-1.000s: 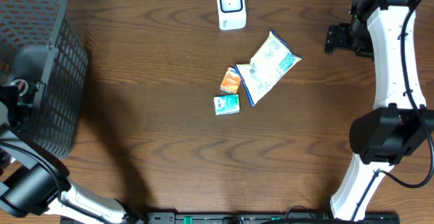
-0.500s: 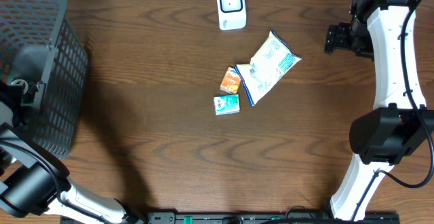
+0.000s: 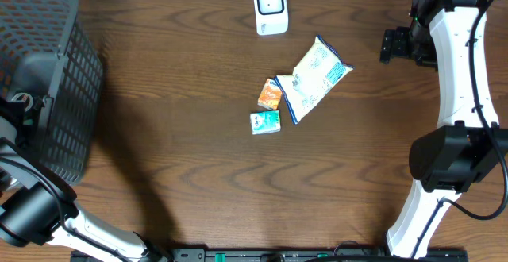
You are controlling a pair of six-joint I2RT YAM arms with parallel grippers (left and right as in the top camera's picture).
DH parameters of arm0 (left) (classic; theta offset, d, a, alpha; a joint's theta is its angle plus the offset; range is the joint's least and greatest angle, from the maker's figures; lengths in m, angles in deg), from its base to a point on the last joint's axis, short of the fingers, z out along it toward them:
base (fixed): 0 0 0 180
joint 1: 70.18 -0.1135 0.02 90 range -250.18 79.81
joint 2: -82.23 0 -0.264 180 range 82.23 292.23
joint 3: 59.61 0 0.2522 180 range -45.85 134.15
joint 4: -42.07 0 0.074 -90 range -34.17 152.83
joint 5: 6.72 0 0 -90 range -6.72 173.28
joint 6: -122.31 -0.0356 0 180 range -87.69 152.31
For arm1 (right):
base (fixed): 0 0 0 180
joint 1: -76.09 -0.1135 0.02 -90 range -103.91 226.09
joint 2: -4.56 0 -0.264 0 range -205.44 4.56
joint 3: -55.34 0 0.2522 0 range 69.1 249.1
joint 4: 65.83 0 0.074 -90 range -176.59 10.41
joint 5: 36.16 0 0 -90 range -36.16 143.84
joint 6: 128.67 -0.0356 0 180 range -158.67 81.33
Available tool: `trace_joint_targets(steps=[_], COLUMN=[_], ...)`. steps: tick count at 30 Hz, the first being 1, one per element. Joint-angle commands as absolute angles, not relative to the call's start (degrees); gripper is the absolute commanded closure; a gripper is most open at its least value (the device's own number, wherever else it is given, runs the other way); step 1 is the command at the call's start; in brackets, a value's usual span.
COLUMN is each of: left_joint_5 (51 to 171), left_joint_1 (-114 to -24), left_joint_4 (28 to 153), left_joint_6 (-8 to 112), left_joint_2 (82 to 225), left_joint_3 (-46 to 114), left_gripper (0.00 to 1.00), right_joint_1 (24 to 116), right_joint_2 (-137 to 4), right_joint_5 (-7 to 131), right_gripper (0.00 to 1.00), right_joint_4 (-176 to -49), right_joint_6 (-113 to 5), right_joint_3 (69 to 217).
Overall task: Scan the item barcode
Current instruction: 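Grasp the light-green wipes pack in the basket with the left gripper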
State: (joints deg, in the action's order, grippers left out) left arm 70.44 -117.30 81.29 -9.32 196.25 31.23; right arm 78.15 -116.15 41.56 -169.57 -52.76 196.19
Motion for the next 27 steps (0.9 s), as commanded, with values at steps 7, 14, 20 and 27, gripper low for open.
trace_joint_targets(steps=[7,14,20,27], left_joint_5=[78.42,95.84,101.85,117.24], left_joint_1=[-117.25,-117.25,-117.25,-114.35], left_joint_4=[82.03,80.48,77.53,76.3], left_joint_6=[4.39,13.72,33.63,46.66], left_joint_2=[192.84,179.33,167.64,158.15], left_joint_3=[30.44,30.44,30.44,30.44], left_gripper=[0.92,0.92,0.93,0.93], right_joint_1=[78.28,78.28,78.3,78.3], right_joint_2=[-115.16,-115.16,-115.16,-115.16], right_joint_5=[40.89,40.89,40.89,40.89], right_gripper=[0.01,0.01,0.01,0.01], right_joint_4=[-169.59,-169.57,-169.59,-169.59], right_joint_6=[-53.65,-53.65,-53.65,-53.65], right_joint_3=[197.22,197.22,197.22,197.22])
